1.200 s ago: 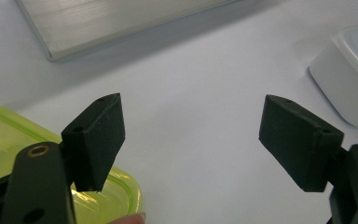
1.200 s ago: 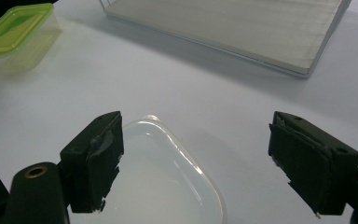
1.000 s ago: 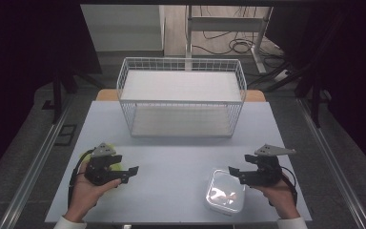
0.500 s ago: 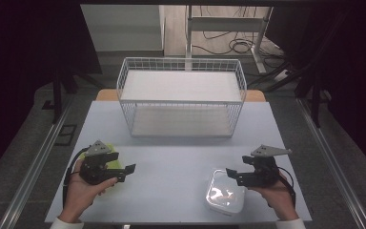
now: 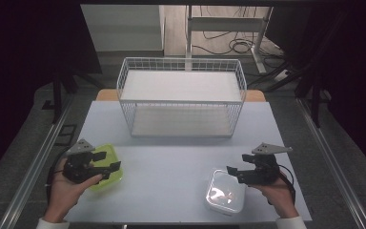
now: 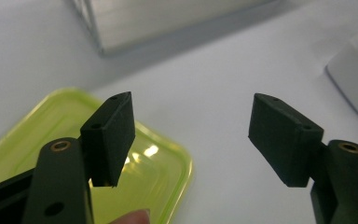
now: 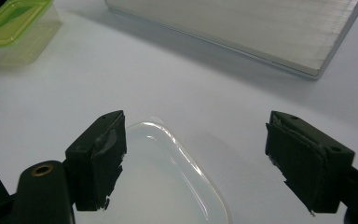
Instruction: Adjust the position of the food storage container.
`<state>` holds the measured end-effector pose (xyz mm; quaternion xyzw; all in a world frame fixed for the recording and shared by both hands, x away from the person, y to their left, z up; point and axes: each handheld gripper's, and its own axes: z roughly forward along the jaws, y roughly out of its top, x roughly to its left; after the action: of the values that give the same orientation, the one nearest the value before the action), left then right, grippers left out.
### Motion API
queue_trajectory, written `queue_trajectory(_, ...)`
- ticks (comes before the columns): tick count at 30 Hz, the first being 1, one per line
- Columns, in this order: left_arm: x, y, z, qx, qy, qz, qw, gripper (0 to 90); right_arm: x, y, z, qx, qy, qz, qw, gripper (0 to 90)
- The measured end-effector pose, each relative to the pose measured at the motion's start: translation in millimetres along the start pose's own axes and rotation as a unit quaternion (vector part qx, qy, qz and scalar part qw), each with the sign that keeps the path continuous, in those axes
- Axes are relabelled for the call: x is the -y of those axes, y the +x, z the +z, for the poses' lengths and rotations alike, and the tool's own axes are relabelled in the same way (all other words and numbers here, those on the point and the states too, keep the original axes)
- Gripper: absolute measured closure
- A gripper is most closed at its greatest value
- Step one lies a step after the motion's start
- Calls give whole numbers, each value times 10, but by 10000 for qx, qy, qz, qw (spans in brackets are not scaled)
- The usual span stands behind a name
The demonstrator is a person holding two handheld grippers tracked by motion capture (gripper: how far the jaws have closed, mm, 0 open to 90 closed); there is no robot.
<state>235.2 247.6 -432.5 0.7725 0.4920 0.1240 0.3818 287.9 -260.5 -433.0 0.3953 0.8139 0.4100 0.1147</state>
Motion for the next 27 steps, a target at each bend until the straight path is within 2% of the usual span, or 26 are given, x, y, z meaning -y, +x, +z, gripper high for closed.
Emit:
queue_trajectory(1, 33, 52, -75, -167, 259, 46, 9995, 309, -14, -11, -38, -18, -52, 9, 10000, 204)
queue_trajectory(2, 33, 52, -75, -167, 259, 46, 9995, 311, -14, -11, -38, -18, -52, 9, 10000, 204)
queue_trajectory(3, 68, 104, -184, -277, 319, -47, 9991, 317, -31, -14, -73, 3, -98, 14, 10000, 204)
queue_trajectory(6, 125, 160, -259, -295, 357, -139, 9988, 347, -37, -8, -91, 18, -102, 23, 9999, 204)
queue_trajectory(7, 207, 223, -287, -344, 459, -211, 9981, 378, -30, -7, -89, 27, -80, 19, 10000, 204)
queue_trajectory(9, 252, 260, -286, -373, 537, -273, 9975, 493, -24, -8, -82, 26, -70, 23, 10000, 203)
queue_trajectory(10, 294, 302, -282, -385, 646, -332, 9966, 493, -19, -12, -75, 28, -51, 30, 10000, 203)
queue_trajectory(11, 334, 343, -274, -409, 726, -392, 9958, 559, -14, -18, -68, 39, -37, 34, 10000, 202)
queue_trajectory(12, 400, 423, -261, -397, 851, -486, 9944, 707, -6, -33, -55, 69, -9, 71, 10000, 202)
queue_trajectory(15, 453, 485, -241, -379, 988, -520, 9930, 829, 2, -49, -46, 106, 4, 93, 9999, 202)
queue_trajectory(16, 476, 505, -229, -408, 1067, -504, 9922, 829, 6, -51, -46, 121, 24, 122, 9998, 202)
queue_trajectory(17, 524, 535, -208, -469, 1193, -488, 9905, 867, 13, -57, -42, 153, 28, 129, 9998, 202)
queue_trajectory(20, 579, 555, -186, -464, 1263, -514, 9896, 892, 15, -61, -39, 176, 28, 151, 9997, 202)
queue_trajectory(27, 723, 522, -21, -397, 1609, -449, 9852, 895, 14, -44, -36, 193, 41, 156, 9997, 202)
